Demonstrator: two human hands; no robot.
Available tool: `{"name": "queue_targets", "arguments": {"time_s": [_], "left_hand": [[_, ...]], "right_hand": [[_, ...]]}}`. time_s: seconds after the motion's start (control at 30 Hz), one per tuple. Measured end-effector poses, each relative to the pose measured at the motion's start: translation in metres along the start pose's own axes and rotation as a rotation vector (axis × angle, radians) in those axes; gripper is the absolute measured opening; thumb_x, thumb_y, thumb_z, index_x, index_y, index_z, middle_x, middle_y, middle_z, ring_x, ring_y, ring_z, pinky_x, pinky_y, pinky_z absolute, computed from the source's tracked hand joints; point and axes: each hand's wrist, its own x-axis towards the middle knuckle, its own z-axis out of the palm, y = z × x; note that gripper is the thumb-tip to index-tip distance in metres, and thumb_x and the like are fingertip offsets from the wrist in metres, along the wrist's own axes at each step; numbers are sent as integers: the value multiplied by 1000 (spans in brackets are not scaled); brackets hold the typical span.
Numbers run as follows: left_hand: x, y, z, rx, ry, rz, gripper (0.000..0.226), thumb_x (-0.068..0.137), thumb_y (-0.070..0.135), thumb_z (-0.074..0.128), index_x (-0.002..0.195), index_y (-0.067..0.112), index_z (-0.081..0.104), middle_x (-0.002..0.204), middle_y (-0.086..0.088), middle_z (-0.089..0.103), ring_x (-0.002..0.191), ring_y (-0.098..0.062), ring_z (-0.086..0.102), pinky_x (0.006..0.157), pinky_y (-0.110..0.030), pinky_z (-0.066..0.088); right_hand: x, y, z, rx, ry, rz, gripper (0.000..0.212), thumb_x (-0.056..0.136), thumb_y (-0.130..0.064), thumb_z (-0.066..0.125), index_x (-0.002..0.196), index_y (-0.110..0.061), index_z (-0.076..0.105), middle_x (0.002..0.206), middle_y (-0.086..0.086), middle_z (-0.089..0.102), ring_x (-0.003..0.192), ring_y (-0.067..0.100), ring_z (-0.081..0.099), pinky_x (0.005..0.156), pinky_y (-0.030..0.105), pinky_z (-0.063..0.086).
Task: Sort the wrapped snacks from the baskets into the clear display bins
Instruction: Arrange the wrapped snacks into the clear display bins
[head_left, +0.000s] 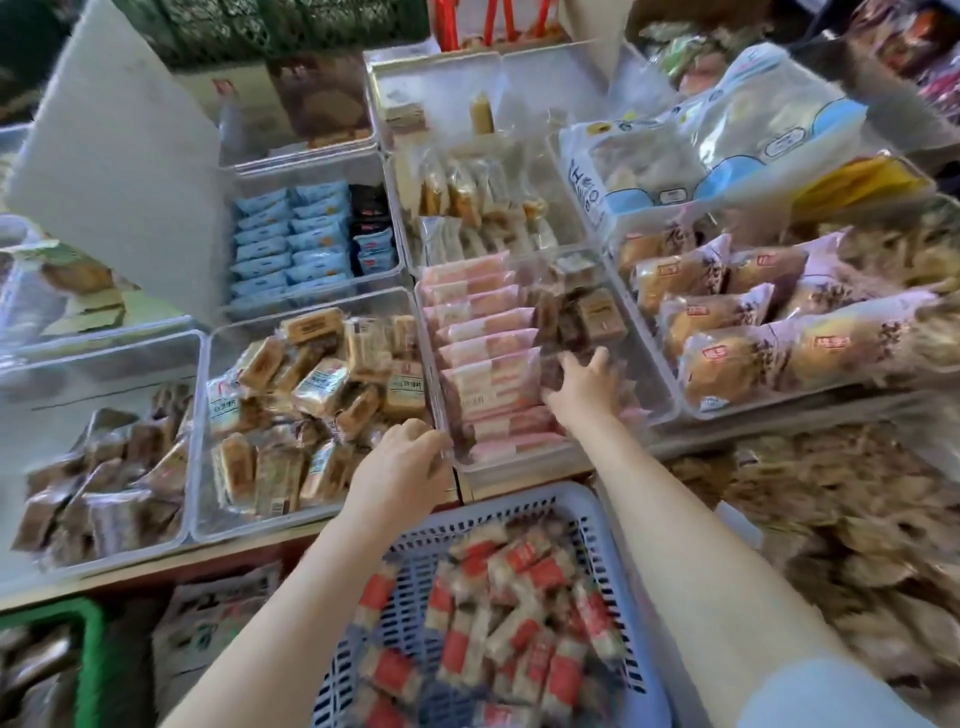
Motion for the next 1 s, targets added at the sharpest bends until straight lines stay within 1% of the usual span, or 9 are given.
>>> {"name": "queue_targets", "arguments": {"time_s": [0.1,0.17,0.2,0.3,0.47,0.57,0.7,0.87,1.0], "left_hand": [[-8,-4,-2,7,-2,-6,27,99,32,51,121,26,66,121,4,55,111,-19,53,75,-31,50],[-13,-9,-3,-13,7,-12,26,99,31,51,121,28,65,122,6,56,113,-17,53,80,-33,52],[-16,-11,-4,-22,15,-4,26,99,30,52,121,28,65,124,6,55,115,-17,52,81,-33,53],[-27,-11,-9,-77,35,44,36,98,38,53,134,30,53,133,6,49,120,-16,51,83,-28,50],[-51,-31,-38,-368,58,53,81,84,63,64,151,41,24,146,19,32,129,1,33,96,-21,35],[-74,-73,-61,-423,-57,33,88,75,64,71,150,37,33,145,14,43,128,-3,40,100,-23,39],[-118,-145,-84,-473,-121,-78,62,77,56,76,128,26,58,111,9,65,97,-9,60,83,-30,52],[-161,-237,-89,-336,143,-284,57,77,68,67,119,32,54,97,15,60,83,-6,57,64,-25,46],[-186,-315,-93,-188,334,-451,59,79,68,65,126,33,54,94,10,62,85,-16,63,63,-29,45]], "right_hand": [[-12,1,-3,113,213,-40,14,88,-34,66,90,-25,55,120,7,40,109,36,47,96,55,45],[-30,2,-12,181,323,-121,14,88,-24,65,82,-24,52,108,3,44,98,32,50,89,53,47],[-42,2,-16,219,343,-174,10,87,-20,65,88,-23,56,109,4,48,97,32,51,88,52,48],[-91,-12,-28,383,253,-326,44,82,-17,69,123,-20,50,117,7,47,98,27,51,83,41,48],[-166,-67,-29,423,-117,-510,56,79,-24,74,123,-41,43,114,-6,47,102,22,54,90,44,51],[-194,-110,-26,513,-408,-557,64,84,-19,74,130,-50,42,119,-12,55,110,6,57,96,33,51],[-221,-182,5,419,-567,-616,66,88,-23,72,135,-55,40,125,-19,56,115,-1,54,99,25,44],[-243,-264,72,469,-464,-562,57,97,-31,61,149,-36,37,151,-12,39,139,8,35,109,29,31],[-252,-300,141,108,-268,-595,54,103,-41,47,153,-29,32,160,-8,26,150,16,15,117,38,23]]}}
